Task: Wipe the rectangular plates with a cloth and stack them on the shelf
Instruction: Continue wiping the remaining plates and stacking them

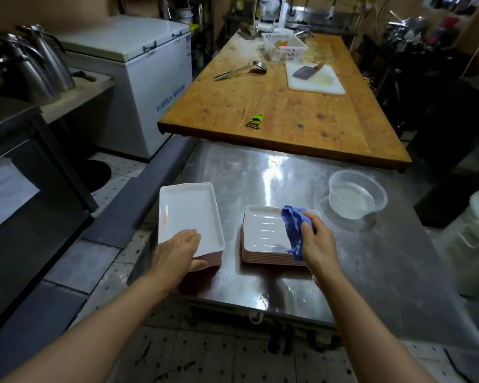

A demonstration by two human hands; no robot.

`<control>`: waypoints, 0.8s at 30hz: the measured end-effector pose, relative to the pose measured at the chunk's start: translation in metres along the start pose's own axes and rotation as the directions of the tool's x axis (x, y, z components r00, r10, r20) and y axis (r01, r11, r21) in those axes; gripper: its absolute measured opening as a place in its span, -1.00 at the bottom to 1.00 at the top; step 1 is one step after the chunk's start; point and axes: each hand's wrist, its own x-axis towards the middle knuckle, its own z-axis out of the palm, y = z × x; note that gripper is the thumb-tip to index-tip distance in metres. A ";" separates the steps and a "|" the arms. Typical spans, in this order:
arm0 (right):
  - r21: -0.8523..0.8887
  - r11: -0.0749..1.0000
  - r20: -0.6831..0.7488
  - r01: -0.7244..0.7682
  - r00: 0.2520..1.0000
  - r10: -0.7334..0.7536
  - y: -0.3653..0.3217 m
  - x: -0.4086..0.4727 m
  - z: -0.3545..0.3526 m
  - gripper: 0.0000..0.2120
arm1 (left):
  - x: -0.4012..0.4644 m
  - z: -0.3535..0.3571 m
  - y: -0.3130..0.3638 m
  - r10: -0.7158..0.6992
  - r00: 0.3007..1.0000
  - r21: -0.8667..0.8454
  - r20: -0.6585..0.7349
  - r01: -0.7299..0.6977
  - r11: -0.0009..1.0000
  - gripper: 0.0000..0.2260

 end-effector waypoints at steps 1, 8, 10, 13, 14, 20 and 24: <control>0.004 1.000 -0.006 -0.004 1.000 0.004 0.001 0.000 -0.001 -0.72 | 0.002 0.002 -0.001 -0.012 1.000 0.021 0.025 0.011 1.000 -0.49; 0.000 1.000 -0.027 0.000 1.000 0.000 0.006 0.006 -0.011 -0.70 | 0.021 -0.003 0.017 -0.149 0.989 0.073 0.019 0.148 0.986 -0.49; -0.023 1.000 -0.043 0.009 0.999 -0.010 0.008 0.009 -0.015 -0.70 | 0.034 -0.009 0.037 -0.133 0.990 -0.002 -0.050 0.133 0.991 -0.58; -0.073 0.997 -0.093 0.018 0.995 -0.025 0.011 0.014 -0.023 -0.72 | 0.059 -0.015 0.078 -0.203 0.979 -0.288 -0.009 0.191 0.938 -0.61; -0.104 0.994 -0.106 0.025 0.994 -0.036 0.012 0.015 -0.025 -0.72 | 0.068 -0.013 0.089 -0.245 0.969 -0.352 0.042 0.244 0.904 -0.60; -0.480 0.861 -0.059 0.168 0.973 -0.222 0.034 0.043 -0.034 -0.70 | 0.109 0.013 0.104 -0.402 0.827 -0.314 0.394 0.532 0.787 -0.61; -0.780 0.569 0.175 0.260 0.964 -0.202 0.059 0.059 -0.029 -0.44 | 0.118 0.023 0.100 -0.409 0.787 -0.240 0.462 0.555 0.796 -0.67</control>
